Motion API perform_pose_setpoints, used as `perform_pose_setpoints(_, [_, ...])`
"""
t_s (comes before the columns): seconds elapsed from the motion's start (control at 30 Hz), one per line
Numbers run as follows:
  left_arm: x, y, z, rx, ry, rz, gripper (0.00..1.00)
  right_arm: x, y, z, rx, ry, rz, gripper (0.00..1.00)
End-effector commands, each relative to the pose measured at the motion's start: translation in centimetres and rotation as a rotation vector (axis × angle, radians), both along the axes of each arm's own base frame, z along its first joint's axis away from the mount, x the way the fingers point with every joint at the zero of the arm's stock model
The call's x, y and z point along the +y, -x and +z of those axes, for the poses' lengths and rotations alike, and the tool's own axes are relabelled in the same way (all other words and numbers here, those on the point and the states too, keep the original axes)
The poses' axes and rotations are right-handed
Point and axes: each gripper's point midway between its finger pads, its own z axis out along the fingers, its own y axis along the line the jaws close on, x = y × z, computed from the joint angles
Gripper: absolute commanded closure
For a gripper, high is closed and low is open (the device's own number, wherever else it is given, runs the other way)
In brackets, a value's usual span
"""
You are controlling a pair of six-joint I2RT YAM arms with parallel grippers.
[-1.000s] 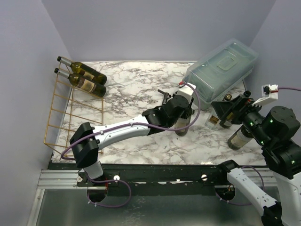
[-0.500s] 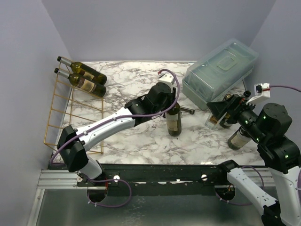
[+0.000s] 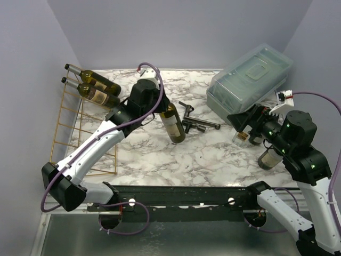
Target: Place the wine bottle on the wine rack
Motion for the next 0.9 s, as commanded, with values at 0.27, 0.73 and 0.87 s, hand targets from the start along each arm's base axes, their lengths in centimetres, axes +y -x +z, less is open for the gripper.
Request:
perform_pose_setpoints(0.27, [13.0, -2.9, 7.0, -0.086, 0.074, 0.211, 1.00, 1.7, -1.2, 0.2, -0.017, -0.008, 0.070, 0.00])
perform_pose_setpoints(0.73, [25.4, -6.1, 8.4, -0.103, 0.125, 0.490, 1.00, 2.1, -2.2, 0.6, -0.094, -0.075, 0.057, 0.00])
perform_pose_setpoints(0.87, [28.2, -6.8, 8.7, -0.115, 0.149, 0.576, 1.00, 1.8, -2.4, 0.5, -0.095, -0.054, 0.043, 0.00])
